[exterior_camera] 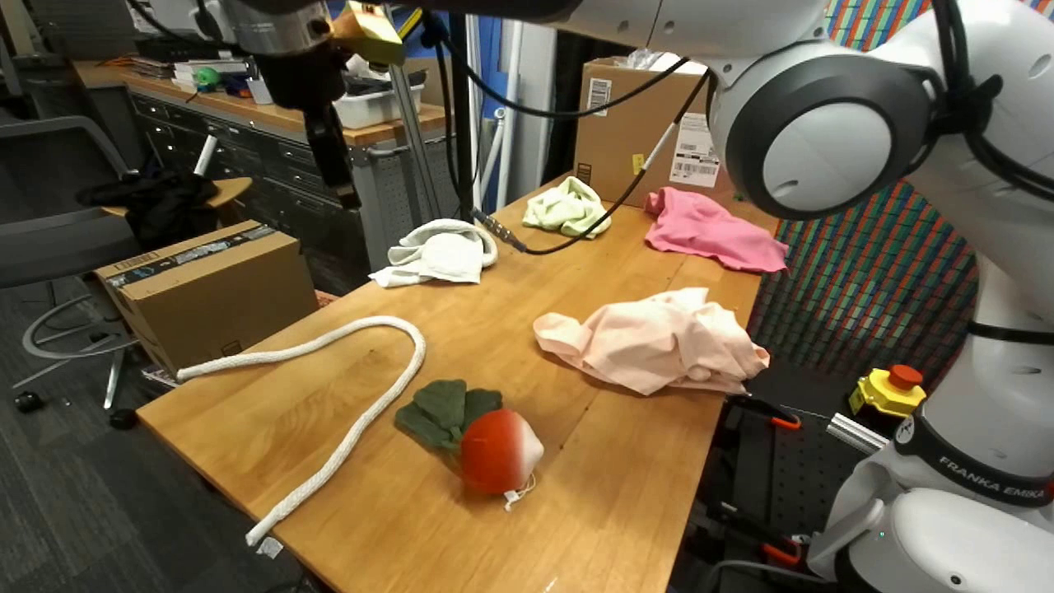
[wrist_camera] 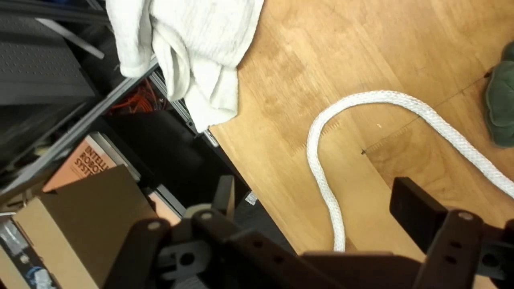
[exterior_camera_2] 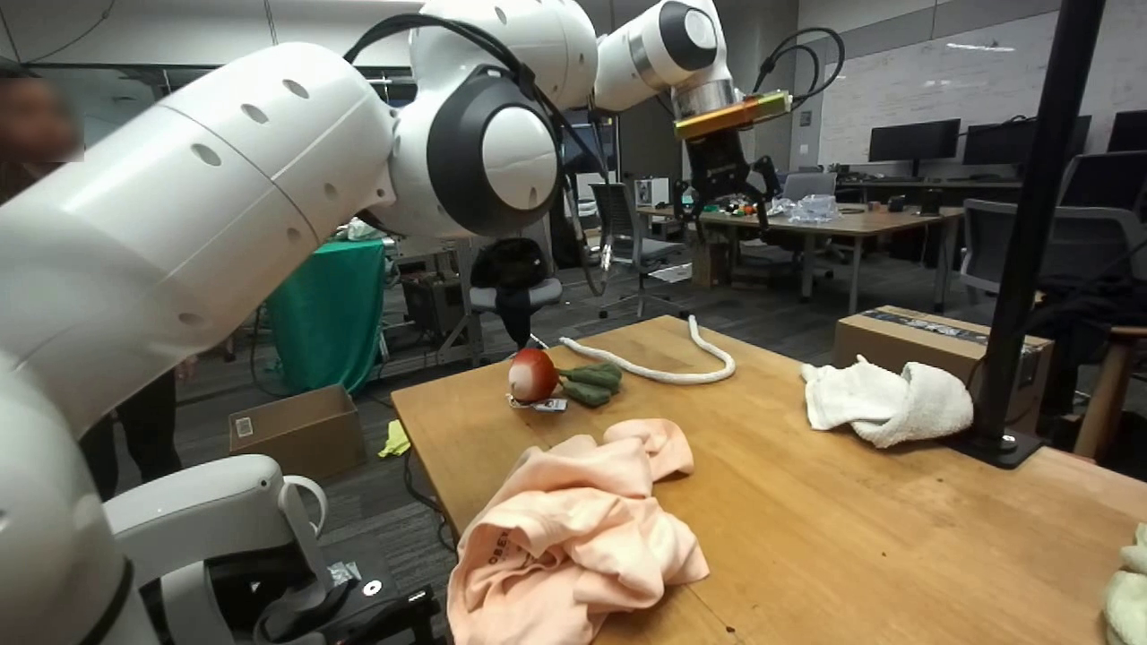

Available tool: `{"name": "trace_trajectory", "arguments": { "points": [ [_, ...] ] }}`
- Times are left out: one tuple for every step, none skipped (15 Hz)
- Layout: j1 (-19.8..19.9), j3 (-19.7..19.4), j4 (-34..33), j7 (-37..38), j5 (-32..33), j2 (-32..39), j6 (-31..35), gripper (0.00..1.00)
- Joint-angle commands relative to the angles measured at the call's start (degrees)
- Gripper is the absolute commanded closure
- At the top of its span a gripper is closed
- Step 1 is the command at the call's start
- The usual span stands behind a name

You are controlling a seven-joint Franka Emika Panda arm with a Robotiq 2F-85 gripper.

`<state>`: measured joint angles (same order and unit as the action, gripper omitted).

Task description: Spread out the clothes and the objects on the table

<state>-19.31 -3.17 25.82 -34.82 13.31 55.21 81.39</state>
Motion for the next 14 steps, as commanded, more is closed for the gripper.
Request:
{"name": "trace_trajectory", "arguments": {
  "points": [
    [-0.2, 0.0, 0.8, 10.6, 0.3, -4.7, -4.1, 0.00],
    [-0.1, 0.1, 0.7, 13.6, 0.0, -5.5, -4.6, 0.00],
    [-0.1, 0.1, 0.6, 16.5, -0.1, -6.1, -4.8, 0.00],
    [-0.1, -0.1, 0.5, 19.4, 0.0, -6.7, -4.9, 0.00],
    [0.0, 0.0, 0.2, 22.1, -0.1, -7.0, -4.2, 0.00],
    [0.0, -0.2, 0.0, 24.8, 0.0, -7.3, -3.6, 0.00],
    [-0.1, -0.7, 0.0, 27.1, 0.7, -7.3, -2.4, 0.00],
    [0.0, -0.8, 0.0, 29.5, 0.6, -7.5, -1.3, 0.00],
    [-0.1, -1.2, 0.0, 31.7, 0.9, -7.5, -0.3, 0.00],
    [0.2, -0.2, 0.9, 27.7, 0.3, -7.4, -1.7, 0.00],
    [0.2, -0.4, 0.9, 29.3, 0.3, -7.4, -1.1, 0.00],
    [0.2, -0.5, 0.8, 30.0, 0.3, -7.4, -0.8, 0.00],
    [0.2, -0.6, 0.8, 30.4, 0.3, -7.4, -0.7, 0.00],
    [0.2, -0.6, 0.8, 30.7, 0.3, -7.4, -0.7, 0.00]
  ]
}}
